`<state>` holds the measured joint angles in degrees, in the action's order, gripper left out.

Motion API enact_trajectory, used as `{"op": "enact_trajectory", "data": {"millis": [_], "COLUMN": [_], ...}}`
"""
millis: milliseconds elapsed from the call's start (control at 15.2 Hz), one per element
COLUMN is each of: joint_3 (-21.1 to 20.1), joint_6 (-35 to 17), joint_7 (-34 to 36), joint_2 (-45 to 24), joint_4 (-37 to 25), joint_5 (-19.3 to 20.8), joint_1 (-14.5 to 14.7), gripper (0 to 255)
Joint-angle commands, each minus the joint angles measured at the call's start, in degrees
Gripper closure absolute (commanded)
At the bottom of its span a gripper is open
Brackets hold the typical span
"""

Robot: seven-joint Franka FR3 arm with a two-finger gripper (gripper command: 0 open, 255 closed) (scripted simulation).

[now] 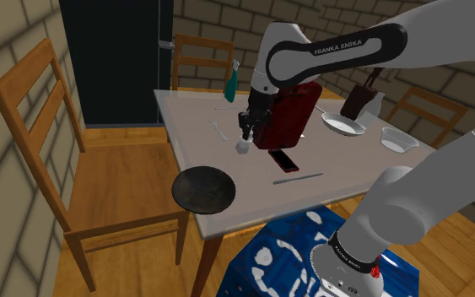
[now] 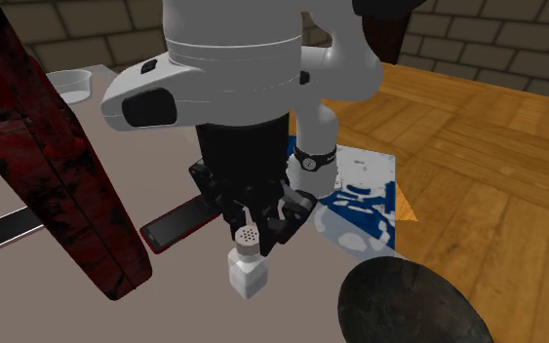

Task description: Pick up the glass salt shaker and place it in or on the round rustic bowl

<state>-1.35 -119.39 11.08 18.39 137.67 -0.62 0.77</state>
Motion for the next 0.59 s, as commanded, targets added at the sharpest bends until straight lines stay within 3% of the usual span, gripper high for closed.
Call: {"op": "enact_trajectory", "data": {"millis": [0,528], "joint_3": [-0.02,0.03], "joint_6": [1.55,7.99], "joint_7": [0.05,0.05], "joint_2": [0.53,2.2], "joint_4": [-0.99,-5.76], "joint_5": [-0.01,-0.01], "joint_1": [0.02,0.01], "gripper": [255,255]}}
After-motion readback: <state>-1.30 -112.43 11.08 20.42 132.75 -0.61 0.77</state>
